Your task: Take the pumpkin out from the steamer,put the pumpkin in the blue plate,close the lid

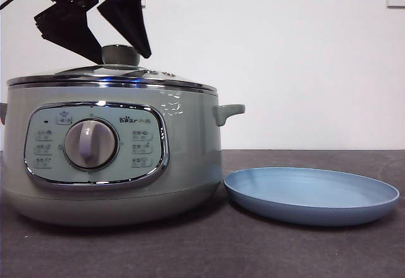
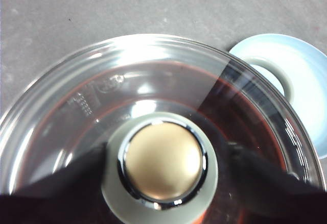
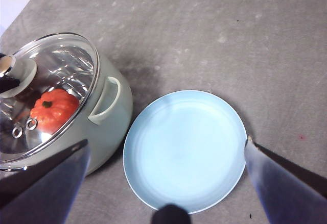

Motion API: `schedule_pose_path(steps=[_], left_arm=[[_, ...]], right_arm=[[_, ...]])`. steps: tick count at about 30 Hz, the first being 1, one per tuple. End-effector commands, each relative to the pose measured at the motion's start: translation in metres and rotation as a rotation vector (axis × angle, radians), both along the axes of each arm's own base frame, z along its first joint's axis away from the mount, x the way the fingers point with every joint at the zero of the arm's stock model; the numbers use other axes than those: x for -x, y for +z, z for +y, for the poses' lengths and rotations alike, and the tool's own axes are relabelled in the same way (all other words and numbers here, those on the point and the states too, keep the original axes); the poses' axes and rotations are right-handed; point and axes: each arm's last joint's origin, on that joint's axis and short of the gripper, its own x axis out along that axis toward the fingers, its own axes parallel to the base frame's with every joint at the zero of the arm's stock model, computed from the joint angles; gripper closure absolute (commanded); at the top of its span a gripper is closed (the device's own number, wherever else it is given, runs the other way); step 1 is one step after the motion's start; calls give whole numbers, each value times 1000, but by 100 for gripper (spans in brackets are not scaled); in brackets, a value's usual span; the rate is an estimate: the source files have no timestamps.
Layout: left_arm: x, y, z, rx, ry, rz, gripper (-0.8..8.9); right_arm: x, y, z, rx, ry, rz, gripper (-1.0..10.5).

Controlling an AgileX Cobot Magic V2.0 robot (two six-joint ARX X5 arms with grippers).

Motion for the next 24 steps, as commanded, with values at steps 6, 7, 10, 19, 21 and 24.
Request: schedule_pose_path(steps=[6, 7, 10, 19, 21, 24], left_arm=[[0, -1, -2, -24, -25, -13, 822], [-1, -1, -2, -23, -25, -16, 822], [-1, 0, -2, -16, -24, -27, 822], [11, 22, 5, 34, -16, -125, 822], [18, 31, 9, 48, -10, -160, 822], [34, 49, 18, 63, 21, -234, 822]], right_arm=[[0, 1, 0, 5, 4, -10, 446], [0, 1, 0, 4, 3, -8, 446], [0, 1, 0, 4, 3, -8, 446], [-4, 1, 1, 1, 5, -12, 446], [-6, 1, 1, 0, 7, -16, 446], [-12, 2, 3, -4, 18, -45, 446]])
